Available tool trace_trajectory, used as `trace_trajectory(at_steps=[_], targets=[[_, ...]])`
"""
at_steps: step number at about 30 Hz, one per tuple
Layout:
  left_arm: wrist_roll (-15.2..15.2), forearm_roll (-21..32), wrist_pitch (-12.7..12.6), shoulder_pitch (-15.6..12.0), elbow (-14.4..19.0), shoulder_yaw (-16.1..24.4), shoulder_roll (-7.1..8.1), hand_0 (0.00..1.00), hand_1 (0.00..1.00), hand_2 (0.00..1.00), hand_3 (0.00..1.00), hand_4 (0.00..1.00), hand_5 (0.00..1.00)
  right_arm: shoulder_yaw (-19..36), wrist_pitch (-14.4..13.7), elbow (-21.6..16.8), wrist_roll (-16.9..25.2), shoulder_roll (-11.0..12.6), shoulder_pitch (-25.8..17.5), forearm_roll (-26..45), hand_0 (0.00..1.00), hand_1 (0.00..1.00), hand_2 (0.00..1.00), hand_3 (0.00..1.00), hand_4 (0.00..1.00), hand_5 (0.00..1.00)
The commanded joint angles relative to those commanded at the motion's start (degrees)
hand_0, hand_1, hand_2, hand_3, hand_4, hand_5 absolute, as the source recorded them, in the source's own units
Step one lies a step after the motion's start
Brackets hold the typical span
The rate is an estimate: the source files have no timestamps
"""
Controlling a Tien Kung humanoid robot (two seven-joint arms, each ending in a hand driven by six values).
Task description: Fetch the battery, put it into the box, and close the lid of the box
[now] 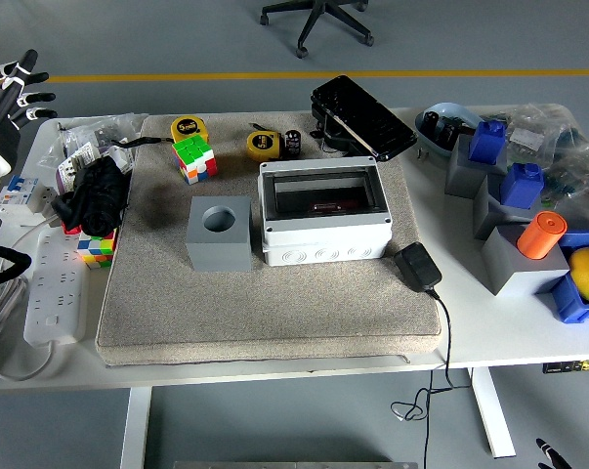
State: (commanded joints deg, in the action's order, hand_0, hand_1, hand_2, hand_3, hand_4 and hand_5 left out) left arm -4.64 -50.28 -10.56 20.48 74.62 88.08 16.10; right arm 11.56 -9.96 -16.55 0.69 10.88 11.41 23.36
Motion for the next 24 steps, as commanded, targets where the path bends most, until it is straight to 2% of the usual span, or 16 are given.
trace_trajectory(at_steps=[24], targets=[[-0.15,0.32,-0.08,-0.20,0.64,-0.87,-0.12,0.284,0.424,0.508,0.540,0.972,0.428,-0.04,-0.25,-0.03,-0.03,0.10,0.08,-0.03,0.702,0.679,0.672,0.586,0.962,0.508]])
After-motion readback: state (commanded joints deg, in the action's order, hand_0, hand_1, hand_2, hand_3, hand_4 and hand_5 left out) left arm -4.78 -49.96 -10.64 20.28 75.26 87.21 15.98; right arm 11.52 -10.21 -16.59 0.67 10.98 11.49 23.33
